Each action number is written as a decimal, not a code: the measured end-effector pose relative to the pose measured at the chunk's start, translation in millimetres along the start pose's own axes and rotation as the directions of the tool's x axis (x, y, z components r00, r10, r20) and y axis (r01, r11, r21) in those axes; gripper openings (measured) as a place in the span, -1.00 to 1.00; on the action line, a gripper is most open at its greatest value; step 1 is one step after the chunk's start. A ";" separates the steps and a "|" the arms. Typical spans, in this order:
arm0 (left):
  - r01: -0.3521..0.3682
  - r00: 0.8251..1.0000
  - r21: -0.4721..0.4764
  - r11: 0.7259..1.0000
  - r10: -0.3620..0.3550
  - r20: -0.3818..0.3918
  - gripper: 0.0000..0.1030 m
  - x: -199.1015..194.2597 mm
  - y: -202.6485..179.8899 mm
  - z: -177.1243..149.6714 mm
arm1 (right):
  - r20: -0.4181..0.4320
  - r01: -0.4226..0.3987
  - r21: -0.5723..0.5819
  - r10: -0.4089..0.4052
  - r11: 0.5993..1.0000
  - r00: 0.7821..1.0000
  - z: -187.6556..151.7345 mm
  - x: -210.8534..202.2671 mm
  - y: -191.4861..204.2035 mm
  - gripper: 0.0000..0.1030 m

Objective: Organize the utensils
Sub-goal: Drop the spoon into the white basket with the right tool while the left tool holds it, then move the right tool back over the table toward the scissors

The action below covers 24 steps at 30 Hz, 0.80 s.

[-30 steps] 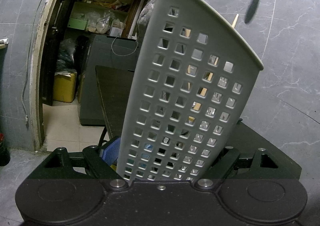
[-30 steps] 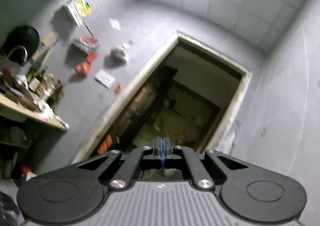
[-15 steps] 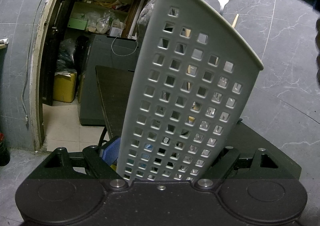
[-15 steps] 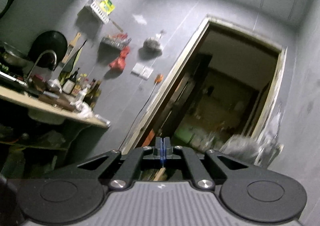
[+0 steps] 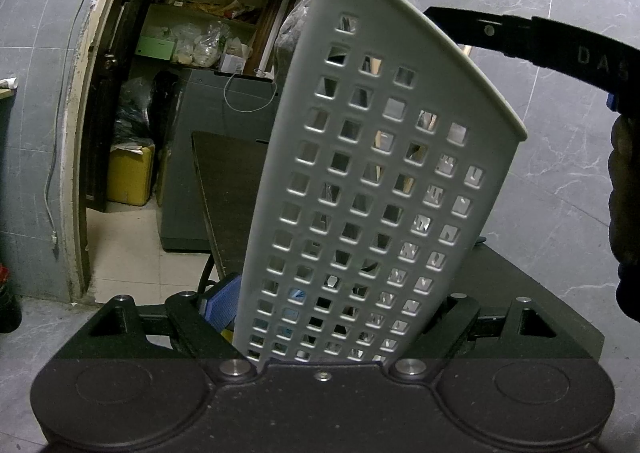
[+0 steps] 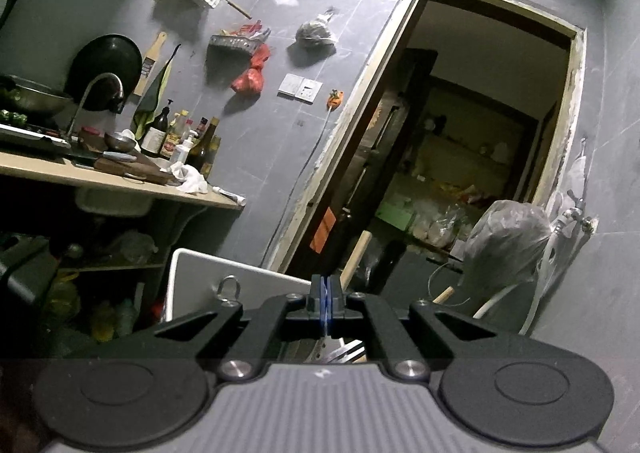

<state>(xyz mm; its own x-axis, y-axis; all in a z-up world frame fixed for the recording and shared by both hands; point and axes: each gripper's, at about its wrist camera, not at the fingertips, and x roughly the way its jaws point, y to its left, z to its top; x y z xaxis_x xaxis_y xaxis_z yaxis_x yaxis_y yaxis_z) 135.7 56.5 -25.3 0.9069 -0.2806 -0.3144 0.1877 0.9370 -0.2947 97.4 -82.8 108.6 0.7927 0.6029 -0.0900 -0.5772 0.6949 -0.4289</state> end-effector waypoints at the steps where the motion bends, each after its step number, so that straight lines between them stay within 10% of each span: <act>1: 0.000 1.000 0.000 1.000 0.000 0.000 0.68 0.0 0.0 0.0 | 0.001 -0.001 0.002 0.001 1.000 1.000 -0.8 -0.3 -0.1 -0.98; 12: -0.002 1.000 -0.001 1.000 0.002 0.000 0.68 -0.7 -0.6 -0.2 | 0.006 -0.020 0.053 0.019 0.998 1.000 -8.0 -4.4 -8.5 -0.88; 24: -0.003 1.000 0.000 1.000 0.003 -0.001 0.68 -0.8 -0.8 -0.1 | 0.071 0.121 0.252 -0.144 0.960 0.987 -37.4 -47.2 -48.3 0.58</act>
<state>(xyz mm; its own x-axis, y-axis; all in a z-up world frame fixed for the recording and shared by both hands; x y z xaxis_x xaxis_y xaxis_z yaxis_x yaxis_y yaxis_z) 134.8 55.9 -24.9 0.9072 -0.2778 -0.3158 0.1850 0.9379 -0.2935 95.2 -159.4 100.0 0.8513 0.5233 0.0369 -0.5073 0.8391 -0.1961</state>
